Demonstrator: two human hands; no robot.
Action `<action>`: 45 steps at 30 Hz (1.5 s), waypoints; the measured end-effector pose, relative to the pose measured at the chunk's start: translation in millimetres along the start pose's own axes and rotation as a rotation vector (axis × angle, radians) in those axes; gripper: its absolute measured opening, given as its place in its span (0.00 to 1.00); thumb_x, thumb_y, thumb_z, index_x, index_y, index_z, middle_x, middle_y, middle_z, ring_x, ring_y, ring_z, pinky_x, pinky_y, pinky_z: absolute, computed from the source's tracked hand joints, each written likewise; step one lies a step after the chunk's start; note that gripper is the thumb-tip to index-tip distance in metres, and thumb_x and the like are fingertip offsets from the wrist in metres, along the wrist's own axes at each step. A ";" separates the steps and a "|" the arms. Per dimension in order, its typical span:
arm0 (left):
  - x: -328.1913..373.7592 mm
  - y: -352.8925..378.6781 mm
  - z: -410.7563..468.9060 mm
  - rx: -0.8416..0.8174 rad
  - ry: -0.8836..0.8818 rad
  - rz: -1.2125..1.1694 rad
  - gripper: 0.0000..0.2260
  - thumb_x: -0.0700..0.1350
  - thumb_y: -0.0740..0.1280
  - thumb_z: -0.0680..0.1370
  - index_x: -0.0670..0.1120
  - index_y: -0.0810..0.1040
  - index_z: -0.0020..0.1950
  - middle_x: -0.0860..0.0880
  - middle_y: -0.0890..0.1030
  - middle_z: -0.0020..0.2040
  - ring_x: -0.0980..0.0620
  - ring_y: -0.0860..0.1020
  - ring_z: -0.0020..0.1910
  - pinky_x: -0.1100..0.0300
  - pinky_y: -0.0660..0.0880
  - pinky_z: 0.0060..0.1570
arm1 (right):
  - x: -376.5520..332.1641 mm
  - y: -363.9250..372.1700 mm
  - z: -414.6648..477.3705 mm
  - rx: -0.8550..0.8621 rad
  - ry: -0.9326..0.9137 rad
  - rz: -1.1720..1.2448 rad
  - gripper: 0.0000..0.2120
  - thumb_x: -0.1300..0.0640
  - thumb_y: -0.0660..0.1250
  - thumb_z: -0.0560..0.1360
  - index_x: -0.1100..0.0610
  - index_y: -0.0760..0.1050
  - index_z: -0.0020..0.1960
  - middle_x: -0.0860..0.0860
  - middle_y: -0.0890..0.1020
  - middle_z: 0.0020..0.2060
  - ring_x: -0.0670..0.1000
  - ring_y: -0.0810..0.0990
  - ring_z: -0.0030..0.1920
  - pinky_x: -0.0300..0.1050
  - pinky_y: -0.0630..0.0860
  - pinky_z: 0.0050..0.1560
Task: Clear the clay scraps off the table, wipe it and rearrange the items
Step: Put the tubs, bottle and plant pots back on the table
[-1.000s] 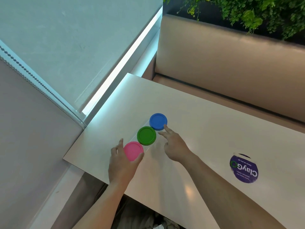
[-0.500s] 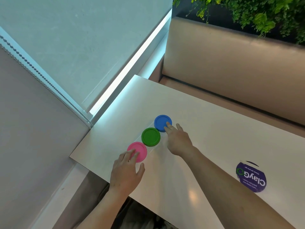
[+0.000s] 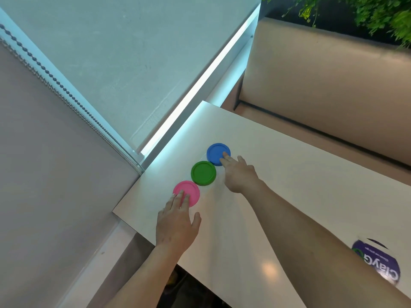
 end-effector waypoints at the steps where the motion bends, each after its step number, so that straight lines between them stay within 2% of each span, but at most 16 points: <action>1: -2.5 -2.3 5.2 -0.002 -0.008 0.000 0.31 0.62 0.56 0.83 0.51 0.57 0.84 0.52 0.57 0.84 0.50 0.56 0.82 0.50 0.61 0.76 | -4.5 -2.8 6.6 0.001 -0.005 -0.007 0.36 0.67 0.52 0.78 0.50 0.48 0.83 0.43 0.43 0.83 0.60 0.48 0.81 0.63 0.62 0.73; 15: -47.2 -28.6 68.1 0.009 -0.057 -0.025 0.33 0.61 0.59 0.82 0.50 0.58 0.84 0.51 0.58 0.84 0.51 0.56 0.82 0.50 0.61 0.76 | -54.5 -29.5 80.2 0.009 -0.031 -0.053 0.36 0.67 0.53 0.78 0.52 0.46 0.83 0.42 0.41 0.82 0.60 0.50 0.81 0.63 0.63 0.72; 28: -64.1 -32.3 82.2 0.016 -0.074 -0.017 0.34 0.62 0.59 0.81 0.51 0.57 0.84 0.53 0.56 0.84 0.53 0.54 0.82 0.50 0.61 0.75 | -71.0 -33.3 99.0 -0.004 -0.033 -0.077 0.37 0.68 0.53 0.78 0.52 0.44 0.83 0.43 0.40 0.82 0.60 0.51 0.81 0.62 0.63 0.72; 34: -69.6 -34.2 83.5 0.019 -0.078 -0.014 0.34 0.63 0.60 0.81 0.50 0.58 0.84 0.52 0.58 0.84 0.53 0.56 0.82 0.50 0.61 0.75 | -77.9 -36.0 101.7 0.015 -0.045 -0.098 0.37 0.67 0.54 0.77 0.54 0.46 0.83 0.45 0.42 0.83 0.59 0.63 0.74 0.58 0.68 0.67; 45: -69.5 -36.7 85.1 0.002 -0.105 -0.023 0.35 0.63 0.60 0.81 0.50 0.57 0.84 0.51 0.58 0.84 0.52 0.56 0.82 0.51 0.61 0.75 | -80.4 -40.5 104.0 0.041 -0.042 -0.114 0.34 0.65 0.54 0.78 0.54 0.52 0.82 0.46 0.45 0.83 0.59 0.64 0.73 0.57 0.68 0.65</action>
Point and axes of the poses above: each hand's wrist, its own z-axis towards the middle knuckle, its own y-axis out of the palm, x = y × z, the point moved 8 cm from there along z, towards the middle knuckle
